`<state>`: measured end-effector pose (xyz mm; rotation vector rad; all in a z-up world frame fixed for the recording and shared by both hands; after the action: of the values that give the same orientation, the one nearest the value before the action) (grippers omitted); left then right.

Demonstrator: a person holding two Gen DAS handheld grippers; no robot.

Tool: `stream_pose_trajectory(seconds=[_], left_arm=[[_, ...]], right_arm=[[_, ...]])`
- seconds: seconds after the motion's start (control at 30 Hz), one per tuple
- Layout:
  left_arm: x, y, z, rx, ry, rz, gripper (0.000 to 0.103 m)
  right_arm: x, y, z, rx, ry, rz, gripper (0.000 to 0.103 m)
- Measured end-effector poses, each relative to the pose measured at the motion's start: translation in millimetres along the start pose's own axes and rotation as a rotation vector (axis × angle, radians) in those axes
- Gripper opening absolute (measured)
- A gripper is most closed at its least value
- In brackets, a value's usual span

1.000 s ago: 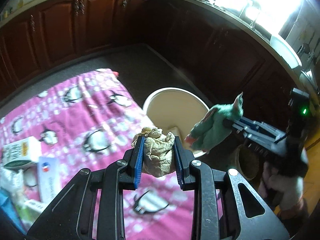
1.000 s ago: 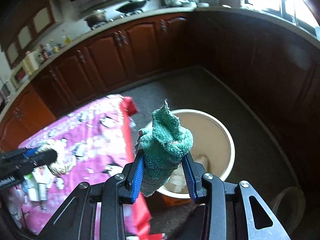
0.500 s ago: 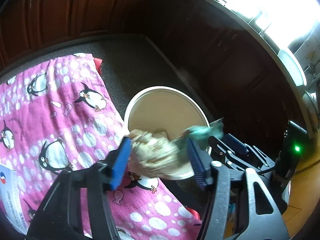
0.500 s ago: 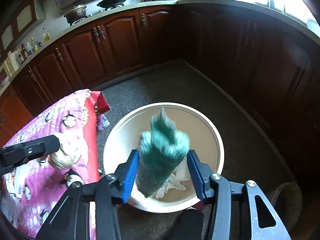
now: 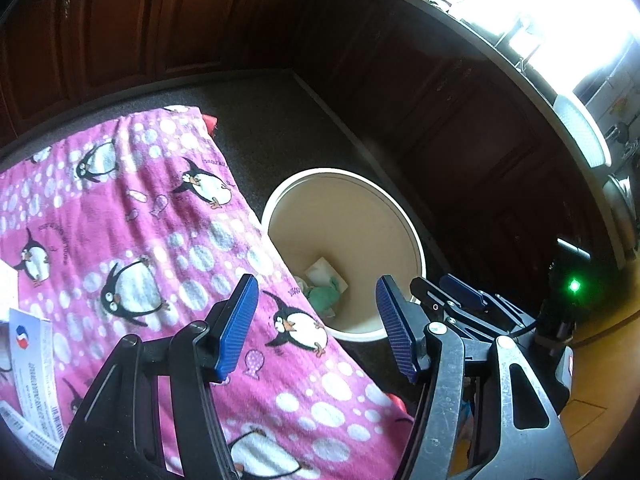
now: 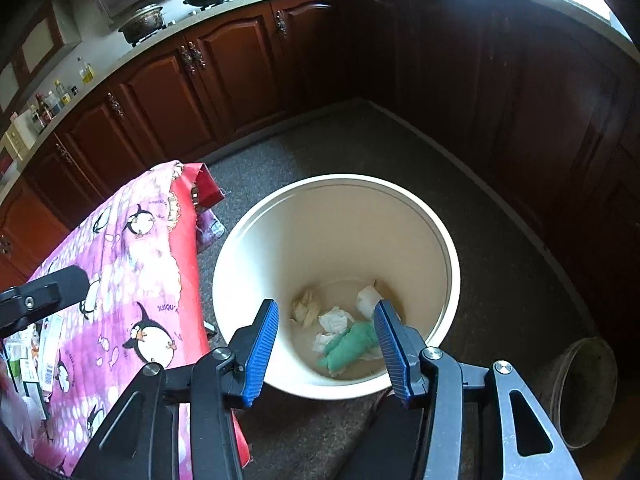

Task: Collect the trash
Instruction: 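Carry the towel and paper over the white bucket and open both grippers, then move both grippers back toward the blue snack bag and medicine boxes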

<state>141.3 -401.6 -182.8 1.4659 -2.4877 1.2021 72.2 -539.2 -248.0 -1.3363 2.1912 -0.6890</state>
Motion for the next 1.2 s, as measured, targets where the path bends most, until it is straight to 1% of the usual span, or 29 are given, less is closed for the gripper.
stream_pose_trajectory(seconds=[0.2, 0.3, 0.43, 0.63, 0.77, 0.9, 1.0, 1.07, 1.13, 1.2], left_arm=[[-1.4, 7.1, -22.1, 0.019, -0.022, 0.02, 0.06], [-7.6, 10.6, -34.9, 0.031, -0.049, 0.026, 0.06], [-13.2, 14.3, -53.7, 0.052, -0.079, 0.034, 0.06], [-29.0, 21.2, -89.4, 0.094, -0.118, 0.038, 0.06], [-46.7, 29.0, -116.3, 0.119, -0.138, 0.021, 0.06], [-68.7, 40.0, -145.9, 0.141, -0.168, 0.014, 0.06], [-92.8, 49.5, -168.6, 0.15, -0.19, -0.013, 0.06], [-115.0, 57.6, -185.9, 0.152, -0.211, -0.047, 0.06], [-132.4, 64.3, -199.3, 0.155, -0.226, -0.075, 0.06], [-157.3, 73.6, -216.3, 0.156, -0.257, -0.105, 0.06]], right_arm=[[-12.7, -2.0, -13.1, 0.014, -0.015, -0.017, 0.049], [-22.9, -3.2, -21.7, 0.021, -0.032, -0.023, 0.05], [-42.3, -4.0, -35.1, 0.033, -0.063, -0.034, 0.055], [-80.5, -4.3, -55.0, 0.047, -0.124, -0.071, 0.056], [-113.2, -4.0, -68.7, 0.058, -0.174, -0.12, 0.056], [-152.1, -0.1, -81.6, 0.054, -0.256, -0.146, 0.058], [-187.4, 7.7, -89.2, 0.034, -0.329, -0.174, 0.058], [-207.1, 13.7, -91.7, 0.02, -0.364, -0.193, 0.058], [-234.7, 22.7, -95.6, 0.0, -0.412, -0.225, 0.059], [-254.0, 30.2, -98.1, -0.013, -0.441, -0.248, 0.06]])
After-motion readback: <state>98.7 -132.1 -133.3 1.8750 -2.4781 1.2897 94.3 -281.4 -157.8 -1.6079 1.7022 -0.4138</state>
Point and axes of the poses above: each gripper's, at about its wrist camera, not at the fingertips, and z roughly the way its jaws point, x to its right, y to its underside, the point moved 10 cm from there along z, roughly the way its jaws point, and after that the axes turned 8 degrees about x, right-handed, at the moved point
